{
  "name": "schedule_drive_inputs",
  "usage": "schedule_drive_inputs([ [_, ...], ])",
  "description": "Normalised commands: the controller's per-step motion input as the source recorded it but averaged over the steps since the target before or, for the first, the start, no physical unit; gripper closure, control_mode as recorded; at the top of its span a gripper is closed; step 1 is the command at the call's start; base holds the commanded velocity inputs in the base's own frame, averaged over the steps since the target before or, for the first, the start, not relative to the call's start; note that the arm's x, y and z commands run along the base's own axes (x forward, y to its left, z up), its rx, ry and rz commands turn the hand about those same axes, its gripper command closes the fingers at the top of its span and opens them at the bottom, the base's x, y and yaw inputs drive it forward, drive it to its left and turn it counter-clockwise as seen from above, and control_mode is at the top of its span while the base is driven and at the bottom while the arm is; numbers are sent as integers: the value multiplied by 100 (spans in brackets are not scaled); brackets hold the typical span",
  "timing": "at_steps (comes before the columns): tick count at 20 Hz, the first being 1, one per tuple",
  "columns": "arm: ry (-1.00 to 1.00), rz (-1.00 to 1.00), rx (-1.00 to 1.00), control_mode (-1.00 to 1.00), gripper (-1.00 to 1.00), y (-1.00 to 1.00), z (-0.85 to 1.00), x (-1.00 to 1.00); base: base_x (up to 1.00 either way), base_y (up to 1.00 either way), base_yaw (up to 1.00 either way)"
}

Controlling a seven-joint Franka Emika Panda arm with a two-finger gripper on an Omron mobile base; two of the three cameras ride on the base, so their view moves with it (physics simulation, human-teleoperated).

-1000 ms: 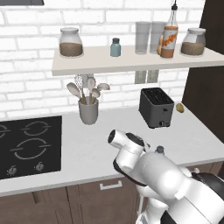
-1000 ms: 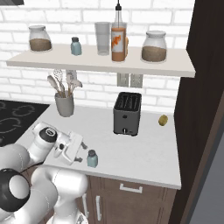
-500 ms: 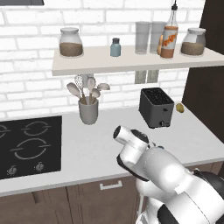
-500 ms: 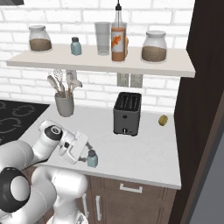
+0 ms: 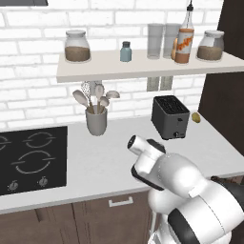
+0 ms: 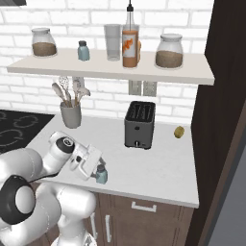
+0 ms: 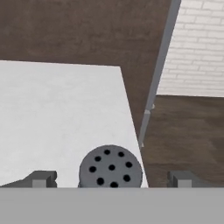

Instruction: Put the shaker and condiment bottle from the counter next to their counterparts in the cabinet.

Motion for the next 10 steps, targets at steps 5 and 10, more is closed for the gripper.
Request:
schedule_drive_inputs([
  [5,0,4,0,-100,100,-4,-74,-21,0,0,0],
  [10,0,7,1,-100,100,-10,-39,-19,0,0,0],
])
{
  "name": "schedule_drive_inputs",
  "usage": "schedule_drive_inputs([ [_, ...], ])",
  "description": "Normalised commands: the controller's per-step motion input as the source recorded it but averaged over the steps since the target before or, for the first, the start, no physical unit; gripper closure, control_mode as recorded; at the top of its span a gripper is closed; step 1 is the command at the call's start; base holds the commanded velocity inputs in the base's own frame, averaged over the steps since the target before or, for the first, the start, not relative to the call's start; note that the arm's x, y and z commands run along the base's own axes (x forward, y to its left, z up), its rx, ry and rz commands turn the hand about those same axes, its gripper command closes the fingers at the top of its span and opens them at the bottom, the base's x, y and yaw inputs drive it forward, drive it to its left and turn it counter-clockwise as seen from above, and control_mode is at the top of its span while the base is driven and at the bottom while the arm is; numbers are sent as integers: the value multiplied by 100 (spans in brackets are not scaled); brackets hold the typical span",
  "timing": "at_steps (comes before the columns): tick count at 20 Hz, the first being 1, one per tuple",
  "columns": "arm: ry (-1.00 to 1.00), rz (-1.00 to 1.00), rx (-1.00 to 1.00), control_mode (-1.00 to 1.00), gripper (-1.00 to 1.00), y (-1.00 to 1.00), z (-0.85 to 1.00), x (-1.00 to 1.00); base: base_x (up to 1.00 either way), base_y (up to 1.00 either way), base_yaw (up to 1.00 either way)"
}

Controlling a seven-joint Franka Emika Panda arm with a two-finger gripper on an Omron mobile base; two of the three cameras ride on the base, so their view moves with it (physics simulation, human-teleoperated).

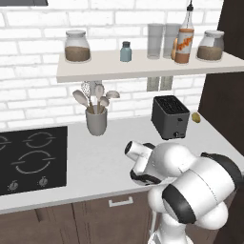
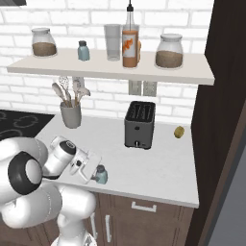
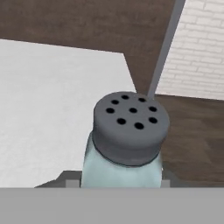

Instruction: Put the shaker and condiment bottle from the counter next to their counterparts in the cabinet.

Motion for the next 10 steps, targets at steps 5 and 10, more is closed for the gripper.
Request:
schedule_drive_inputs([
  [5,0,11,0,-100,100,-36,2,-3,0,0,0],
  [10,-3,20,0,-100,100,-11,44,-11,0,0,0],
])
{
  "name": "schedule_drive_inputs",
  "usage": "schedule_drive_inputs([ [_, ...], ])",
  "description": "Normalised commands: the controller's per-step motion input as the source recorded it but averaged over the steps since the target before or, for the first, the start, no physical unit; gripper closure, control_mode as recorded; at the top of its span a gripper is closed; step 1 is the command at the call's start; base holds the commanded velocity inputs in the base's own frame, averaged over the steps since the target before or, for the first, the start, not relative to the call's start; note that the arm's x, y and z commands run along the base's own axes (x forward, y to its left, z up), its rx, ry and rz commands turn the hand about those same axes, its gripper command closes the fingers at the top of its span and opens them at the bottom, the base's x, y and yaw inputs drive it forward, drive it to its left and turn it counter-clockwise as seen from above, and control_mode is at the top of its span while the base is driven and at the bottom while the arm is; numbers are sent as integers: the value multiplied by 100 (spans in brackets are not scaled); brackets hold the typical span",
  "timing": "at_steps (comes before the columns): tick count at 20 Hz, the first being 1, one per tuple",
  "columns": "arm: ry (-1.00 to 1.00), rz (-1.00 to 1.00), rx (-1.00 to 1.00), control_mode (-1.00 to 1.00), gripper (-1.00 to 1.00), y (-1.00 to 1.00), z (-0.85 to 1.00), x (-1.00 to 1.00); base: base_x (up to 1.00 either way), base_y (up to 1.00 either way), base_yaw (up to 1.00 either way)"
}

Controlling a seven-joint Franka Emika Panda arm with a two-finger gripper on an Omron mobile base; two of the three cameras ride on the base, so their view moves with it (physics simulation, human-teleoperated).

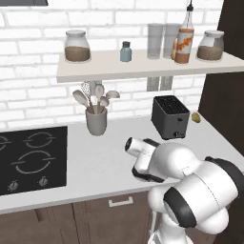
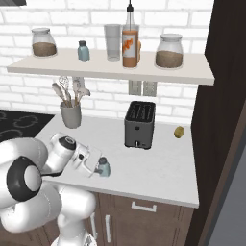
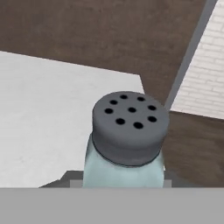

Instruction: Put the shaker and condiment bottle from the counter next to their counterparts in the cabinet.

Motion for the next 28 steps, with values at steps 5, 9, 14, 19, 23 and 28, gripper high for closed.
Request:
schedule_drive_inputs([
  [5,-13,19,0,-100,100,-2,74,-27,0,0,0],
  [9,-8,16,0,-100,100,-2,78,-50,0,0,0],
  [14,-2,13,0,-100,100,-5,73,-62,0,0,0],
  [19,0,17,1,-100,100,-6,76,-51,0,0,0],
  [23,0,20,4,-100,100,0,70,-41,0,0,0],
  [28,0,23,4,-100,100,-2,73,-33,0,0,0],
])
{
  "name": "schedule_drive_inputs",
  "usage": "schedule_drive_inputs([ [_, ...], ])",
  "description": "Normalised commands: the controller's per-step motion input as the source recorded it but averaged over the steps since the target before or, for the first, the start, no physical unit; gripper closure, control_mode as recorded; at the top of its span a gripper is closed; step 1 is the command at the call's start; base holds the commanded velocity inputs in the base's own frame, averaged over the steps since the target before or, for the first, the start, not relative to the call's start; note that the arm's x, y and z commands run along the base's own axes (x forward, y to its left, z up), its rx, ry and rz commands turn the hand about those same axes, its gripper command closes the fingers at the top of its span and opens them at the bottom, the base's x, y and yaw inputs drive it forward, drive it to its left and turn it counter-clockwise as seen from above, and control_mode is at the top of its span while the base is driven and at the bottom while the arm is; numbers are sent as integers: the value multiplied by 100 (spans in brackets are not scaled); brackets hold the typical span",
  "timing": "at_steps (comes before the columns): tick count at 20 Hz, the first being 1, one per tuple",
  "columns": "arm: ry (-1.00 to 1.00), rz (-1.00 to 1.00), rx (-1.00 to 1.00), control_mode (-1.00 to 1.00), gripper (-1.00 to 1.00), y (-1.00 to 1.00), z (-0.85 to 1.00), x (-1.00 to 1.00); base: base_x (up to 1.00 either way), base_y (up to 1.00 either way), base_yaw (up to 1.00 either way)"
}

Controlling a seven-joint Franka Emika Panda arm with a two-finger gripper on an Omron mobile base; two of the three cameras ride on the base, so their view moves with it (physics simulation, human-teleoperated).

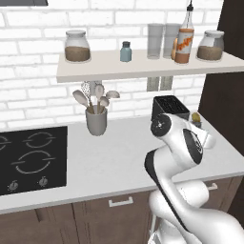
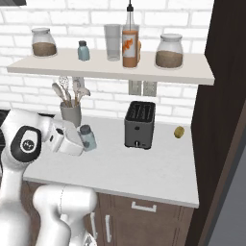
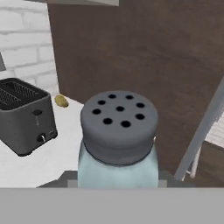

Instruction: Put the shaker and condiment bottle from the counter next to their counterparts in the cabinet.

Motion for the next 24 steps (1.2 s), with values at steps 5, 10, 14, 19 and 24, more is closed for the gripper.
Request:
schedule_drive_inputs([
  [5,0,25,2,-100,100,0,56,-35,0,0,0],
  [10,0,29,2,-100,100,0,39,-13,0,0,0],
  [14,0,30,0,-100,100,6,26,0,0,0,0],
  [19,0,26,2,-100,100,13,29,0,0,0,0],
  [24,0,23,1,-100,100,17,34,2,0,0,0],
])
